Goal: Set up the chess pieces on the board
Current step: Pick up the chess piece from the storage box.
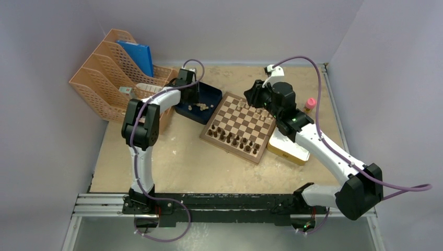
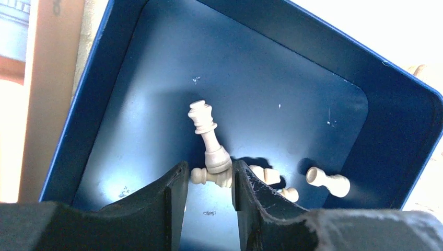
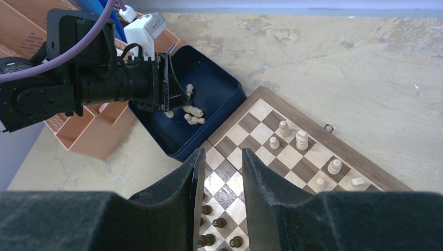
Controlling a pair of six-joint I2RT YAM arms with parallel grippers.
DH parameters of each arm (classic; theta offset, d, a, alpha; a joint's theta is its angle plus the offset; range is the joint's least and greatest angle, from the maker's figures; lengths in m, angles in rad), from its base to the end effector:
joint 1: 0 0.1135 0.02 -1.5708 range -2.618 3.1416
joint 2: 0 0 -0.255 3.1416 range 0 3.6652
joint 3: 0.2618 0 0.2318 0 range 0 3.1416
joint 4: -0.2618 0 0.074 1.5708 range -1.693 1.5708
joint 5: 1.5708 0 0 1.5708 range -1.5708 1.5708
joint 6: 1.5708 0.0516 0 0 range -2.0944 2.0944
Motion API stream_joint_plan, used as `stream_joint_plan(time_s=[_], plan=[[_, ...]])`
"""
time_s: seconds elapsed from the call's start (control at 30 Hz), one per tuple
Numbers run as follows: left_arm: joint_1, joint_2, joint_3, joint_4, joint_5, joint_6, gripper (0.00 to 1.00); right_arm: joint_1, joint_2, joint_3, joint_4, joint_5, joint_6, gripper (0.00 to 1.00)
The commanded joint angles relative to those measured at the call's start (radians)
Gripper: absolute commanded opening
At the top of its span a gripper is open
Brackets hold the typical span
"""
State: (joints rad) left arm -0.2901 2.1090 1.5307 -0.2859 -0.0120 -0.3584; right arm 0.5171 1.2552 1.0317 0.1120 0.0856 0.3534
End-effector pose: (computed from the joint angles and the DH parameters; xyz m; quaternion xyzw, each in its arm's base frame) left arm 0.4338 -0.1289 0.1648 -0.0341 0.9376 -0.1049 0.3298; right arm 0.2605 0.1430 0.3508 -0.0325 0.7446 0.2519 0.6174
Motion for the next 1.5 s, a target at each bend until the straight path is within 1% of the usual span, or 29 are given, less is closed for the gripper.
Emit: stream_joint_plan(time_s=[0.0, 0.17, 0.57, 0.67, 0.87, 1.0, 1.07, 1.3, 1.4, 1.47], plan=[[0.002, 0.026, 0.045, 0.019, 0.035, -0.006, 0.34, 0.005, -0.026, 0.007, 0.039, 0.0, -0.021, 0.34], [0.002, 0.035, 0.051, 0.008, 0.055, 0.012, 0.28, 0.006, -0.032, 0.003, 0.038, -0.001, -0.024, 0.34], [0.003, 0.047, 0.082, -0.033, 0.024, 0.054, 0.26, 0.007, -0.055, -0.005, 0.034, 0.0, -0.024, 0.34], [0.003, 0.069, 0.112, -0.067, 0.015, 0.048, 0.28, 0.006, -0.06, -0.006, 0.035, -0.001, -0.024, 0.35], [0.003, 0.079, 0.117, -0.067, 0.015, 0.039, 0.31, 0.006, -0.063, -0.007, 0.035, -0.004, -0.024, 0.35], [0.003, 0.101, 0.152, -0.113, -0.04, 0.046, 0.38, 0.006, -0.067, -0.009, 0.036, -0.004, -0.026, 0.35], [0.003, 0.096, 0.144, -0.118, -0.053, 0.053, 0.39, 0.006, -0.067, -0.003, 0.028, 0.0, -0.025, 0.35], [0.005, 0.091, 0.142, -0.16, -0.109, 0.078, 0.31, 0.006, -0.079, -0.005, 0.034, 0.001, -0.027, 0.35], [0.005, 0.081, 0.131, -0.158, -0.095, 0.074, 0.27, 0.006, -0.083, -0.007, 0.034, -0.002, -0.026, 0.35], [0.005, 0.076, 0.121, -0.149, -0.059, 0.07, 0.25, 0.005, -0.085, -0.011, 0.036, -0.002, -0.025, 0.35]])
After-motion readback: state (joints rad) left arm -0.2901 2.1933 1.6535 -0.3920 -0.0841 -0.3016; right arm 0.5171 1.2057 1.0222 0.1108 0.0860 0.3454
